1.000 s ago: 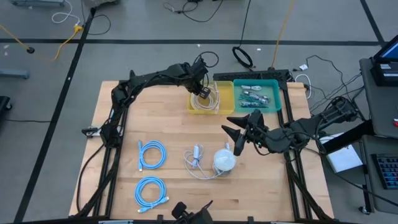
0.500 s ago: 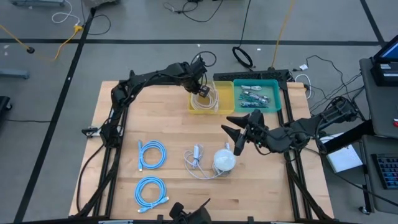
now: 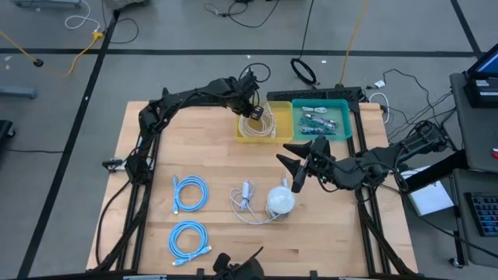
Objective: Pick & Place USB Port
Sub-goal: Put the brown HDMI cable into the yellow bin, then put the top blue HDMI cable into the yellow bin
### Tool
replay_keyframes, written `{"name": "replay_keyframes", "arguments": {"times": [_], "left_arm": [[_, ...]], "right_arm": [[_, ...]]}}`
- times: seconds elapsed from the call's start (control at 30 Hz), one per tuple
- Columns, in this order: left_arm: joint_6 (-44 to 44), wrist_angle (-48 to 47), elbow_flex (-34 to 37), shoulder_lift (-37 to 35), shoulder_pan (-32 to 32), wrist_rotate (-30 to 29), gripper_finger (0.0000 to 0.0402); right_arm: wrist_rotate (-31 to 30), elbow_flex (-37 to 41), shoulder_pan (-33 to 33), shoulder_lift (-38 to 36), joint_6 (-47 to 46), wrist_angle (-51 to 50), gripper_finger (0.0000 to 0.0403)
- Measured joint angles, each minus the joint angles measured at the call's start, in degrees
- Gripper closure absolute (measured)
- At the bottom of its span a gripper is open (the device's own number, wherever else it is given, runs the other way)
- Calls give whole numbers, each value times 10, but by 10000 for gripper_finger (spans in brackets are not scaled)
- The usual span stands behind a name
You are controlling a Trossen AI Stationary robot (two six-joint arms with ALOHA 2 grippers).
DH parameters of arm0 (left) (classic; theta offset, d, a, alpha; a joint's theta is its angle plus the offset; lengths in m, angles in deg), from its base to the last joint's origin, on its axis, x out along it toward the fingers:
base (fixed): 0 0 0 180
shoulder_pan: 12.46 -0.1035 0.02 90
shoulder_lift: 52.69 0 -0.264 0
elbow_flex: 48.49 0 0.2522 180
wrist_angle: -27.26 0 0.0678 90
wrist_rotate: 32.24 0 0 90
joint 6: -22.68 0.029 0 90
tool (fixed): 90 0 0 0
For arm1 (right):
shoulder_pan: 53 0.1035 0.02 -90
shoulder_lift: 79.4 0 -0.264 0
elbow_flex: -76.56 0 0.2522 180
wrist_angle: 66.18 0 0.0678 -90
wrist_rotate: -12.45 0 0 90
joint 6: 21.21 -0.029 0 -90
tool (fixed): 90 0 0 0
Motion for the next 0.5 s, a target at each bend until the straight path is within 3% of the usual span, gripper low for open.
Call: {"name": "replay_keyframes", "arguments": {"times": [0.13, 0.33, 0.5], "left_arm": [[-3, 11, 0, -11, -3, -11, 309], [-5, 15, 0, -26, -9, -23, 306], [27, 31, 0, -39, 4, 101, 312]], "right_arm": [[0, 0, 0, 0, -1, 0, 213], [0, 0, 0, 0, -1, 1, 213], [0, 0, 0, 0, 2, 2, 213]]}}
